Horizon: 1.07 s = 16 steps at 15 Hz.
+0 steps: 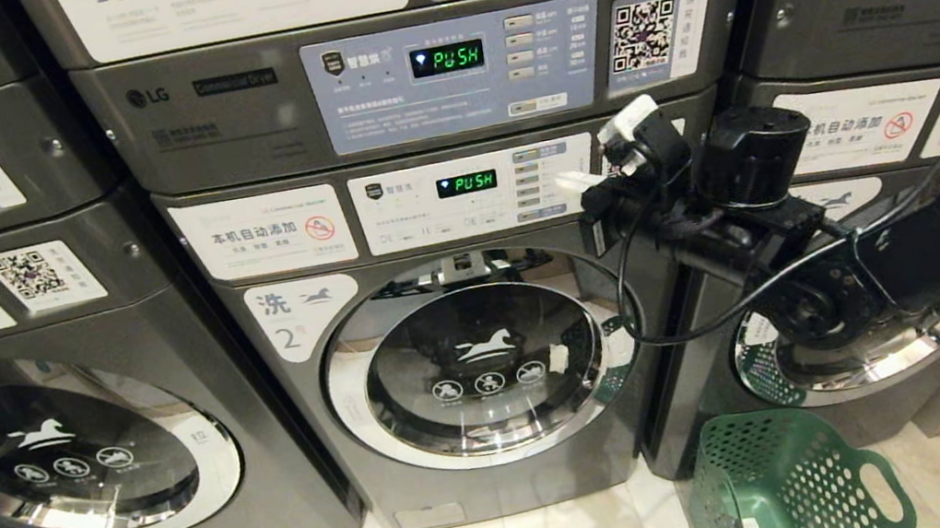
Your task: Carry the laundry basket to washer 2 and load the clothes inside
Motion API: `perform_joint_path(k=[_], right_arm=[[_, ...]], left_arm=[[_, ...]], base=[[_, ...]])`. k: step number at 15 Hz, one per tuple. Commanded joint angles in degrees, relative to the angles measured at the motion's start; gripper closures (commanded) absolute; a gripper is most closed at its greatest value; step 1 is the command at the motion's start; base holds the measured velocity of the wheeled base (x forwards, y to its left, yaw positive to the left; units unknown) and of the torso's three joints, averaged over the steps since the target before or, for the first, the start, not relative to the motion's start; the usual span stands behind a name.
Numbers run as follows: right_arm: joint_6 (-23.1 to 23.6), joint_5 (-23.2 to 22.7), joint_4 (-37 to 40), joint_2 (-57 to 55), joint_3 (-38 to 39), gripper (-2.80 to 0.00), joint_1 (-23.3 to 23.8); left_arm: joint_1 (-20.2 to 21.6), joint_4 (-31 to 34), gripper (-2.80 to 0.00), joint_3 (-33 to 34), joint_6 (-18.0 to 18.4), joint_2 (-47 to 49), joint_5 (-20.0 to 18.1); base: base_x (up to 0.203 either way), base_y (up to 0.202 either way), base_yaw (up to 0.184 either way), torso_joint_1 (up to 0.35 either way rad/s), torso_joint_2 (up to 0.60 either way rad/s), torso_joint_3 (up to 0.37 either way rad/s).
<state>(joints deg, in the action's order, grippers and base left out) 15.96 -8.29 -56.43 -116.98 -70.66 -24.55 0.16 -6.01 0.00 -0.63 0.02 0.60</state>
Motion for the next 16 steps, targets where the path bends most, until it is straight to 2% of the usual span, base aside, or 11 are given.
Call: perform_joint_path(k=[1,3,7,10,16], right_arm=[[-0.7,0.2,0.9,-2.5,-2.7,0.0,-0.1],[-1.3,0.2,2.9,-3.4,-5.8,0.0,-0.1],[-5.5,0.3,9.0,-5.9,-13.4,0.0,-0.2],[-5.6,0.3,10.2,-8.2,-17.0,0.0,-0.8],[-5.6,0.4,10.3,-9.9,-19.3,0.0,-0.8]], left_arm=[[0.0,-0.1,0.0,2.3,-0.1,0.0,0.0],[0.0,-0.1,0.0,2.3,-0.1,0.0,0.0],[0.0,-0.1,0.0,2.3,0.0,0.0,0.0],[0.0,-0.1,0.0,2.3,-0.1,0.0,0.1],[0.0,-0.1,0.0,2.3,0.0,0.0,0.0]], base=[[0.0,0.0,0.0,0.0,0.0,0.0],[0.0,0.0,0.0,0.0,0.0,0.0],[0.0,0.0,0.0,0.0,0.0,0.0],[0.0,0.0,0.0,0.0,0.0,0.0],[0.0,0.0,0.0,0.0,0.0,0.0]])
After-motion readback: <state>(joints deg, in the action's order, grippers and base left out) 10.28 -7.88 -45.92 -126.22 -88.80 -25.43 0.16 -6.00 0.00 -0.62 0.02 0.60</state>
